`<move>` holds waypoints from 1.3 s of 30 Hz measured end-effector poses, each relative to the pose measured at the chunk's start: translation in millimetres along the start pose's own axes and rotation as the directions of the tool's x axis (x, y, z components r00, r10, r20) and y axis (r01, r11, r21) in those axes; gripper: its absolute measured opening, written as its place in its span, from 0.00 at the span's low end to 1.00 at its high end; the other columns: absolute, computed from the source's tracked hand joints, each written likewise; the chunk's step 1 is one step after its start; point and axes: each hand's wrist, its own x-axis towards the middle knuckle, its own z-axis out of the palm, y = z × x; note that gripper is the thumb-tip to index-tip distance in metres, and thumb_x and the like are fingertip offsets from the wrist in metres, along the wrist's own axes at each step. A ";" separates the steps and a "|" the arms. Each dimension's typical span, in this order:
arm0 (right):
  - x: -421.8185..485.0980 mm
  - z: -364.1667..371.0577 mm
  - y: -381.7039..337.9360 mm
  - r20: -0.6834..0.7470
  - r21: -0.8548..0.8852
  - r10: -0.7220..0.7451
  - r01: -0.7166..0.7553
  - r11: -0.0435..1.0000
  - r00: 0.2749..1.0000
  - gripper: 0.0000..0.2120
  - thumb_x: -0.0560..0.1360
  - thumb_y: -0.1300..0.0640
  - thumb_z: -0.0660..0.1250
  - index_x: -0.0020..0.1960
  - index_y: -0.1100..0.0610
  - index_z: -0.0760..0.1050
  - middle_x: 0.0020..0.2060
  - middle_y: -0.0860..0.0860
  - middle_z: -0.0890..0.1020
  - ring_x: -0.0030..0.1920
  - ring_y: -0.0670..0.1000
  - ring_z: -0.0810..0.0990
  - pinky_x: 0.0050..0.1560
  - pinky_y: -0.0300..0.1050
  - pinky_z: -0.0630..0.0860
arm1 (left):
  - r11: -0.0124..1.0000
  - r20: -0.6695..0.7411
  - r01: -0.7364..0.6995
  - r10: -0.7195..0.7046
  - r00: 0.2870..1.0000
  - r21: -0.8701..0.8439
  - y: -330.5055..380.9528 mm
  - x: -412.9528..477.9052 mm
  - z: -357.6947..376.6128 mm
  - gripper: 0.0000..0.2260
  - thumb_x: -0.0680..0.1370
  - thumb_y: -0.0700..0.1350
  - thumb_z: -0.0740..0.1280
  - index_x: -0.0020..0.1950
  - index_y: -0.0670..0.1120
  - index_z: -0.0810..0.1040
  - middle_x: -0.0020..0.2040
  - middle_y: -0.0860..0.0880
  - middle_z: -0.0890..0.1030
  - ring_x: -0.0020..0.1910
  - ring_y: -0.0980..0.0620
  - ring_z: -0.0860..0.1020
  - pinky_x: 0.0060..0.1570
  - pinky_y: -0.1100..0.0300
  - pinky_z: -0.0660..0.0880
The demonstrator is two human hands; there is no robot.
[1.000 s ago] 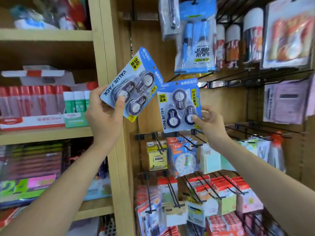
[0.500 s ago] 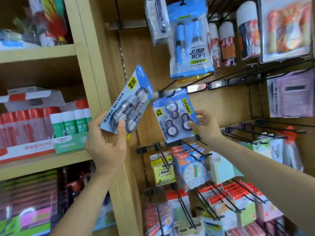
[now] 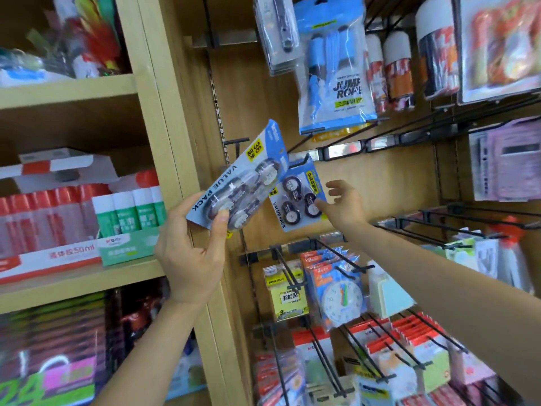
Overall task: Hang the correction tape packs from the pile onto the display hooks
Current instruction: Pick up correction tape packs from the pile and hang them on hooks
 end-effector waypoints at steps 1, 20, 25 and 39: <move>-13.0 -2.7 -9.9 0.050 0.143 -0.022 0.015 0.990 0.998 0.21 0.72 0.57 0.76 0.62 0.57 0.75 0.52 0.52 0.81 0.48 0.50 0.80 0.51 0.50 0.78 | 1.000 0.004 0.003 -0.003 1.000 -0.011 0.6 -0.2 -0.3 0.16 0.79 0.52 0.69 0.62 0.46 0.74 0.55 0.55 0.78 0.50 0.46 0.81 0.51 0.52 0.78; -76.6 -53.5 -52.7 0.194 0.726 -0.109 -0.068 0.685 0.975 0.22 0.66 0.58 0.77 0.58 0.58 0.74 0.50 0.55 0.86 0.50 0.56 0.85 0.53 0.56 0.81 | 0.864 0.335 -0.304 0.170 0.927 0.403 -2.8 8.5 -13.4 0.18 0.77 0.52 0.69 0.64 0.44 0.81 0.68 0.45 0.78 0.66 0.43 0.75 0.64 0.51 0.67; -60.4 -58.8 -43.9 0.113 0.535 -0.191 0.102 0.839 0.975 0.15 0.74 0.62 0.73 0.59 0.58 0.76 0.45 0.49 0.87 0.44 0.48 0.85 0.46 0.46 0.81 | 0.808 0.376 -0.334 0.153 0.914 0.484 -12.1 -5.9 -21.4 0.22 0.74 0.45 0.67 0.68 0.44 0.79 0.77 0.43 0.68 0.77 0.42 0.65 0.72 0.42 0.64; -54.0 -16.1 -28.0 0.091 0.623 -0.168 0.076 0.779 0.982 0.12 0.78 0.59 0.69 0.61 0.60 0.77 0.53 0.57 0.85 0.54 0.59 0.84 0.56 0.62 0.80 | 0.837 0.390 -0.304 0.120 0.913 0.455 -15.6 -11.9 -23.1 0.21 0.75 0.42 0.65 0.69 0.44 0.78 0.78 0.44 0.66 0.79 0.44 0.61 0.70 0.40 0.68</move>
